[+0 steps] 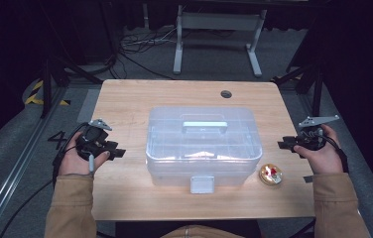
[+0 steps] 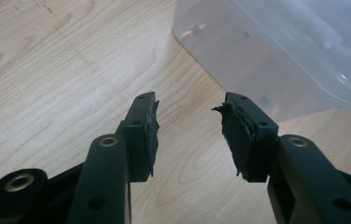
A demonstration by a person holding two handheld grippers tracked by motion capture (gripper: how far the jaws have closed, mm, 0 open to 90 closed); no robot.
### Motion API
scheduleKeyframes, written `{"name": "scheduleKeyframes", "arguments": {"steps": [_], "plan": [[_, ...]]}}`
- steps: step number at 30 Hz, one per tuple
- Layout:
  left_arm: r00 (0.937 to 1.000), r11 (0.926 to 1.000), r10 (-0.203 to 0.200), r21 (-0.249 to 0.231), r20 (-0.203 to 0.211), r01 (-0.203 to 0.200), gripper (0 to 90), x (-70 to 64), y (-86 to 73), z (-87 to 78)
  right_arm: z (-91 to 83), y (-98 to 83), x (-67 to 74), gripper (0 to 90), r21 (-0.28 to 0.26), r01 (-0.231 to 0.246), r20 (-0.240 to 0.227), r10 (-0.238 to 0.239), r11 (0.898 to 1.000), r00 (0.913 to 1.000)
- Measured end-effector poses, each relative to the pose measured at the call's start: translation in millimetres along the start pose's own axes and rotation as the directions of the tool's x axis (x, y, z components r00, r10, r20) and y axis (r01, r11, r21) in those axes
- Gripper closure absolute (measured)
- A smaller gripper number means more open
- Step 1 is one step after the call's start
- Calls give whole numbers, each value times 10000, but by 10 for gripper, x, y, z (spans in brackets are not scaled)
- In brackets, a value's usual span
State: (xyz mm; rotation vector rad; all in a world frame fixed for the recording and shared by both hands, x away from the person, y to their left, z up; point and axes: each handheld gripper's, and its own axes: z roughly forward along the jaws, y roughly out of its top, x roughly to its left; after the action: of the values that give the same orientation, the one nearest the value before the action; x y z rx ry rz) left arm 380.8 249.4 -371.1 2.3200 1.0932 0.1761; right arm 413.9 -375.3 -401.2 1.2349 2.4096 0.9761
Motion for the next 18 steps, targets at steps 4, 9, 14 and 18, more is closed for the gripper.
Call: {"name": "scheduleKeyframes", "arguments": {"steps": [4,9,14,18], "plan": [[10000,10000,17,10,33,-17,549,-9,4,7,-9,0,2,629,-80,-30,25,30,10000,10000],[9998,9997,15,-253,202,-10,554,-27,24,-57,0,1,3,628,-67,-47,16,47,10000,10000],[9987,9982,279,-549,427,-255,557,-102,121,-142,-2,-10,-4,623,-56,-141,-3,141,9999,9999],[9970,9959,559,-745,532,-518,558,-182,231,-256,-6,-18,-5,619,-39,-142,-5,142,9999,9999]]}}
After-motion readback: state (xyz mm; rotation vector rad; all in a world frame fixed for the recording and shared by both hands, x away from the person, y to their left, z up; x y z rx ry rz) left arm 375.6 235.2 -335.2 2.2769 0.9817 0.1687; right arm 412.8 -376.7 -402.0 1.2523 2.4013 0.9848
